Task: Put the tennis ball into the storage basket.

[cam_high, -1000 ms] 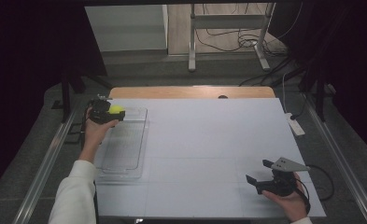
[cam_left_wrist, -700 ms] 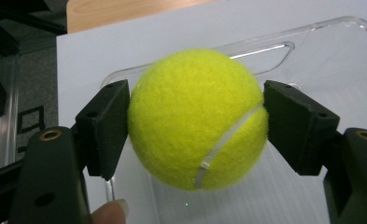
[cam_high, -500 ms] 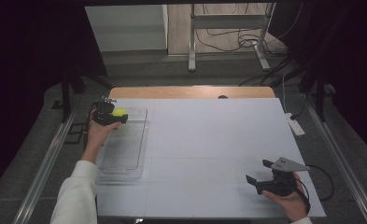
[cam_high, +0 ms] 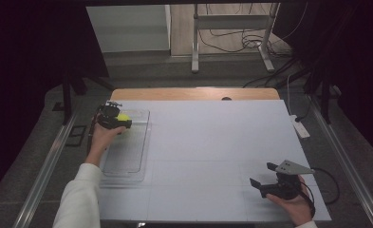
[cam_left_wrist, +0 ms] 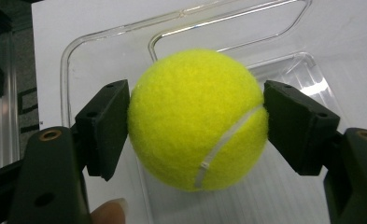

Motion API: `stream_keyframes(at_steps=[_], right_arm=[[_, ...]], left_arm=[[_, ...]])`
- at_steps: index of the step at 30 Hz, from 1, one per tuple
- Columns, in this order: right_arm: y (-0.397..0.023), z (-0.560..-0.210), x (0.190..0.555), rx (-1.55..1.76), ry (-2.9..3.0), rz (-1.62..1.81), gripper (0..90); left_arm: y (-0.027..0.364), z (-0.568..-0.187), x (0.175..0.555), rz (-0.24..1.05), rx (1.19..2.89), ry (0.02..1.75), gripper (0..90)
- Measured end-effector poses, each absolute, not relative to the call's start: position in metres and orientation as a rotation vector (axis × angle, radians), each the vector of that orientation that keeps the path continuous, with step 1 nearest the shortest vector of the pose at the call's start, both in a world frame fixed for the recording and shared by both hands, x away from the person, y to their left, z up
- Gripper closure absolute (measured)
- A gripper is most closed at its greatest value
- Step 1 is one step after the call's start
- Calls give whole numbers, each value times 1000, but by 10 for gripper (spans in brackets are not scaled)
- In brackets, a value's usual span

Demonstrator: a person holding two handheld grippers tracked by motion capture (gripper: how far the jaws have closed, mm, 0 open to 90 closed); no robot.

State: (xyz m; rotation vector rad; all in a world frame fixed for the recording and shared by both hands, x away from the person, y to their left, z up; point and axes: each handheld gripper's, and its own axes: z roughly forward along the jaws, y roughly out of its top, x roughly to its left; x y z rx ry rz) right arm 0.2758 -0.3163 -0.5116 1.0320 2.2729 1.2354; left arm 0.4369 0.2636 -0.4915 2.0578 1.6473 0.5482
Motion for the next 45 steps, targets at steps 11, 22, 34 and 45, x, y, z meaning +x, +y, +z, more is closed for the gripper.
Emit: stream_keyframes(at_steps=[11, 22, 34, 45], right_arm=[[-316, -512, 276, 1032, 2275, 1234, 69], [-317, -512, 275, 1032, 2272, 1240, 70], [-317, -510, 274, 1030, 2267, 1238, 71], [-316, -510, 274, 1028, 2266, 1234, 71]], left_arm=[[261, -496, 438, 577, 2091, 1664, 271], [255, -492, 436, 606, 2077, 1641, 186], [248, -475, 412, 599, 1985, 1501, 155], [242, -470, 371, 536, 1926, 1344, 154]])
